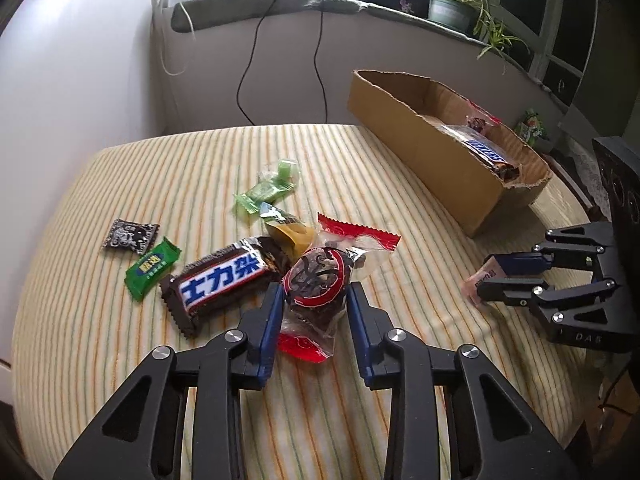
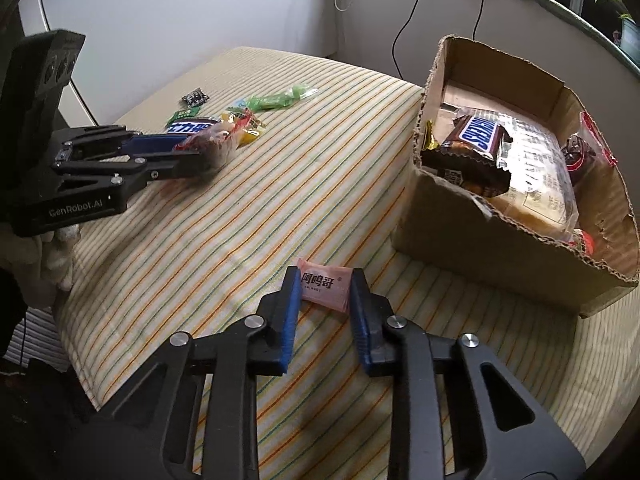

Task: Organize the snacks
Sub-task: 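Grasp the red-wrapped round chocolate with the left gripper while the right gripper grasps the pink candy packet, then carry the red chocolate and pink packet over the box with both grippers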

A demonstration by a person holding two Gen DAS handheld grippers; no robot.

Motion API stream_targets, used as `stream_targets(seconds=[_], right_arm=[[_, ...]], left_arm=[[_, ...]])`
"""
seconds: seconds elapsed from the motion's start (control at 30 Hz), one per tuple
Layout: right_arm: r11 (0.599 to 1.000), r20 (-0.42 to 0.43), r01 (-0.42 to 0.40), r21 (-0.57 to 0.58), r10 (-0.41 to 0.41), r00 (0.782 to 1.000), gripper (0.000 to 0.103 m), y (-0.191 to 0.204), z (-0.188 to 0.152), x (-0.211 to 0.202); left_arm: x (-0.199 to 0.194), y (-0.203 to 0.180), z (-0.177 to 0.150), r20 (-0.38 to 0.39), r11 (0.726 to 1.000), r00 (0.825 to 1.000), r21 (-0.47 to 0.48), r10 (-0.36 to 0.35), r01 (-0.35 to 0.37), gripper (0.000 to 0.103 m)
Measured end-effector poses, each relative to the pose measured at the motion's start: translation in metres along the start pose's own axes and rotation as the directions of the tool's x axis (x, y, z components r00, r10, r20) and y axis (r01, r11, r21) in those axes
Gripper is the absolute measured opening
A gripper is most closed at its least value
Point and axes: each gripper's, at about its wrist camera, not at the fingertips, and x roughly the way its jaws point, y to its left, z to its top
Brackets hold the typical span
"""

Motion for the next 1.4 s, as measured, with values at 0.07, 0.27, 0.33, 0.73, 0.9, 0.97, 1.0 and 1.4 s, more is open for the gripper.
stream_targets(seconds=[0.07, 0.27, 0.33, 0.73, 0.9, 0.97, 1.0, 1.4], right_arm=[[1.0, -0.001, 0.001, -0.002, -0.001, 1.0, 0.023, 0.001, -0.001, -0.001], [1.0, 0.01, -0.002, 0.001, 0.002, 1.0, 0.013, 0.002, -0.005, -0.009], [1.0, 0.018, -0.007, 0.001, 0.007, 1.0, 0.01, 0.004, -0.005, -0.013], [1.0, 0.094, -0.016, -0.002, 0.016, 0.995, 0.005, 0.013, -0.002, -0.042], [1.0, 0.157, -0.008, 0.013, 0.006, 0.988, 0.005, 0.005, 0.008, -0.066], [1.0, 0.18, 0.003, 0.022, -0.007, 0.984, 0.005, -0.001, 0.013, -0.074], [1.0, 0.187, 0.007, 0.027, -0.012, 0.982, 0.005, -0.005, 0.015, -0.076], [0.993, 0.248, 0.06, 0.105, -0.085, 0.965, 0.005, -0.059, 0.027, -0.097]], left_arm=[[0.0, -0.002, 0.0, 0.002, 1.0, 1.0, 0.002, 0.001, -0.001, 0.031], [-0.007, -0.005, 0.001, 0.018, 1.0, 1.0, 0.003, 0.0, 0.0, 0.03], [-0.009, -0.005, 0.002, 0.023, 1.0, 1.0, 0.001, -0.003, 0.003, 0.03], [-0.025, -0.007, 0.007, 0.065, 1.0, 0.998, -0.015, -0.005, 0.006, 0.03], [-0.03, -0.014, 0.026, 0.102, 1.0, 0.995, -0.006, -0.022, 0.022, 0.03], [-0.03, -0.019, 0.035, 0.115, 1.0, 0.993, 0.004, -0.029, 0.029, 0.03], [-0.029, -0.021, 0.039, 0.12, 0.999, 0.992, 0.008, -0.033, 0.032, 0.03], [0.003, -0.062, 0.107, 0.156, 0.993, 0.983, 0.081, -0.093, 0.081, 0.03]])
